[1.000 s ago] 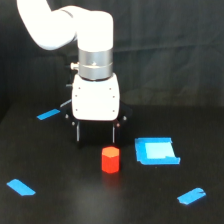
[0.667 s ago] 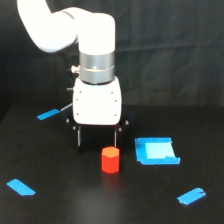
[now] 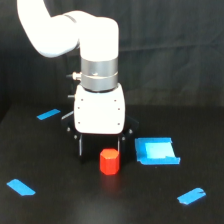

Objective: Pick up the red object from the table

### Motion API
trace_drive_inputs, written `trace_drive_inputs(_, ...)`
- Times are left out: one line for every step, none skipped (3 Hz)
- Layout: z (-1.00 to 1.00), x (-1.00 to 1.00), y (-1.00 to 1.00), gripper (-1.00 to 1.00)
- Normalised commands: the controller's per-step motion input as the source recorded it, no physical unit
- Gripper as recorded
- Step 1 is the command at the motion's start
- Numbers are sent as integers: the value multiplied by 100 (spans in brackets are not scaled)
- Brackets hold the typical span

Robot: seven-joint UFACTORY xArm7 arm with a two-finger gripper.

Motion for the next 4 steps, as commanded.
trace_drive_inputs(-26, 3, -31, 39)
trace_drive_inputs(-21, 0, -21, 29)
trace_drive_inputs(-29, 8, -10, -42)
trace_drive_inputs(-21, -2, 4, -98)
